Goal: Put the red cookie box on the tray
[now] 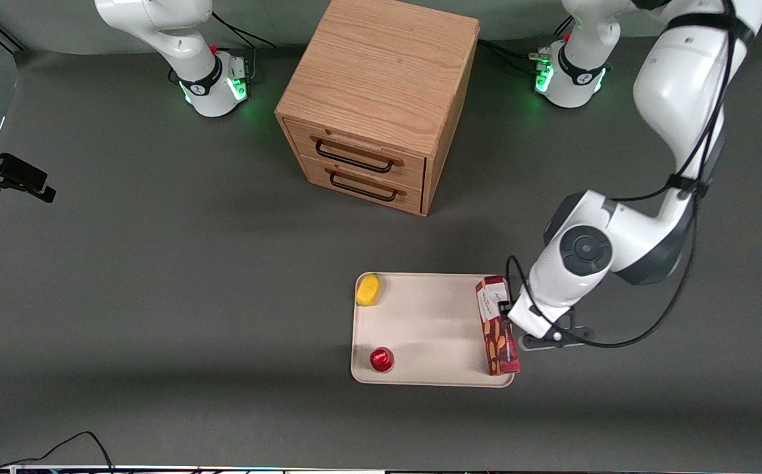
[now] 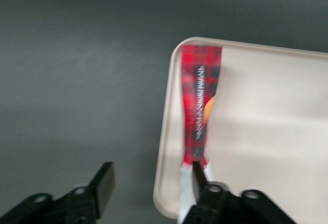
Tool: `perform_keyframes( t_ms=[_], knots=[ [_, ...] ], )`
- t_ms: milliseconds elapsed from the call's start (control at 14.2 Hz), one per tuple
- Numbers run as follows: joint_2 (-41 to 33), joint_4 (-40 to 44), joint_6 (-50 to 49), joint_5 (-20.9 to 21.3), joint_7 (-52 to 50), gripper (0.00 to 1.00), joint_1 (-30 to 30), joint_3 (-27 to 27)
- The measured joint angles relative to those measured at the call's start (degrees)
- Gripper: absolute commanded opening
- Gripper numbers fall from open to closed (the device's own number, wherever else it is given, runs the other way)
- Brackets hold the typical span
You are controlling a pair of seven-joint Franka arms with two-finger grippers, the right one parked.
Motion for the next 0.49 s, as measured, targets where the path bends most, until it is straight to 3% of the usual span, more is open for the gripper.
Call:
perform_keyframes(
  t_ms=[140, 281, 491],
  knots=[
    [-6.5, 1.1, -9.4, -7.1, 9.2, 1.00, 1.3, 2.0],
    [-14.0, 2.0, -18.8, -14.2, 20.3, 1.00, 2.1, 7.9],
    [-23.3, 1.6, -30.4, -18.7, 33.8, 1.00, 3.1, 16.3]
  ],
)
